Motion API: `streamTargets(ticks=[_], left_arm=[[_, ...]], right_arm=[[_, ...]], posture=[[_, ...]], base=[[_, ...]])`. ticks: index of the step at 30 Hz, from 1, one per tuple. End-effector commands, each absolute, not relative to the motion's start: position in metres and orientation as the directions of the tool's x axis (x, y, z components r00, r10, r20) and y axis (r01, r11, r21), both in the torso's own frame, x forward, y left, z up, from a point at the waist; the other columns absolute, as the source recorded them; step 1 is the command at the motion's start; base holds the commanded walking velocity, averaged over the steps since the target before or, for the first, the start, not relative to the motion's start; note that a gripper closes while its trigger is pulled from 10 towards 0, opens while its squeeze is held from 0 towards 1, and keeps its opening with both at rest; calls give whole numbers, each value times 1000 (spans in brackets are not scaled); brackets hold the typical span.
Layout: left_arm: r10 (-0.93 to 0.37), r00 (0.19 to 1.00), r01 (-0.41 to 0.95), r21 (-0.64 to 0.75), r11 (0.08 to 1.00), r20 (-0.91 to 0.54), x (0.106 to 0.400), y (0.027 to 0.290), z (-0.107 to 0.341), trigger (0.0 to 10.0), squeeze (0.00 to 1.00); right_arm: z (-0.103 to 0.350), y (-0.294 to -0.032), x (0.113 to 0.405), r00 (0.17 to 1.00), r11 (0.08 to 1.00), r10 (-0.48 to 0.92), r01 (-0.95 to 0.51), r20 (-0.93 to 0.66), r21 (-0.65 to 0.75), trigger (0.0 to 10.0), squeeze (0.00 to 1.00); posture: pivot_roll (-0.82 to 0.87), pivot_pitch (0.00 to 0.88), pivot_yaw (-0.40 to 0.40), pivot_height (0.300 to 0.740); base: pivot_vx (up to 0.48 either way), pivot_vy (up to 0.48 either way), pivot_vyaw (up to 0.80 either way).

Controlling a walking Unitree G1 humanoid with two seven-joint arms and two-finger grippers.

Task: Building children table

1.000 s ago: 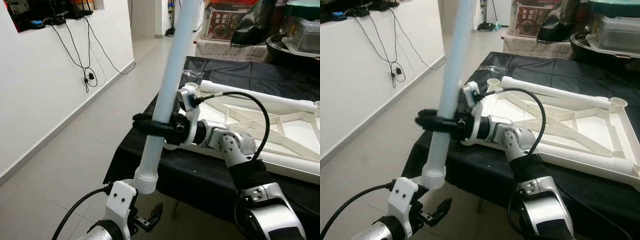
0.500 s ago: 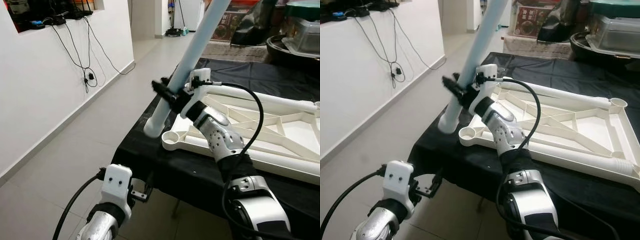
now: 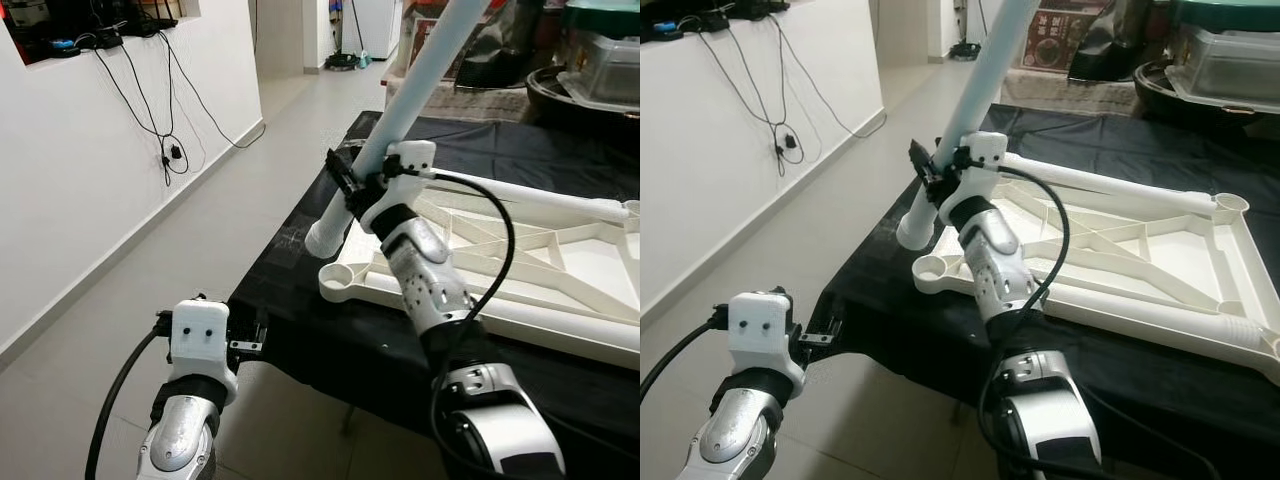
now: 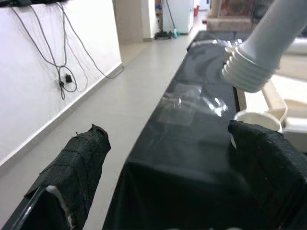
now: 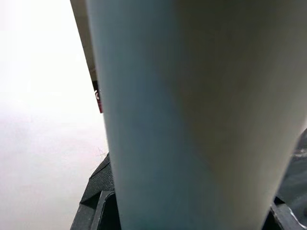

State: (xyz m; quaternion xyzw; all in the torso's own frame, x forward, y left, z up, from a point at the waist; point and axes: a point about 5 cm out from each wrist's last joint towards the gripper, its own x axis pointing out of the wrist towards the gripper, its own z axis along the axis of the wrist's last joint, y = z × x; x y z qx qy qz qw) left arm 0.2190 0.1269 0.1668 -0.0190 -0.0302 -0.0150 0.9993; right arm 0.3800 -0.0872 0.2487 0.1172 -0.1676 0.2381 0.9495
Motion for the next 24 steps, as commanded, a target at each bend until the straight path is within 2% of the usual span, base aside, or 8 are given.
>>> streamTargets(ticks=[1, 4, 18, 24], left_arm=[[-21, 999, 23, -36, 999, 47, 220, 128, 164, 10000, 0], [-40, 998, 39, 4, 999, 48, 220, 125, 162, 10000, 0], [-48, 998, 48, 1, 999, 42, 219, 122, 160, 10000, 0], [-43, 999, 44, -14, 999, 32, 219, 121, 158, 10000, 0]], right_arm=[[253, -86, 379, 823, 862, 405, -489, 399, 132, 10000, 0], [252, -85, 379, 825, 867, 398, -481, 401, 129, 10000, 0], [252, -82, 379, 822, 868, 399, -482, 406, 122, 10000, 0], [252, -82, 379, 821, 866, 398, -483, 411, 126, 10000, 0]], posture=[[113, 38, 8, 740], [113, 38, 8, 740], [111, 44, 7, 740], [113, 46, 6, 740]], base=[[266, 0, 0], [270, 0, 0], [280, 0, 0], [0, 0, 0]])
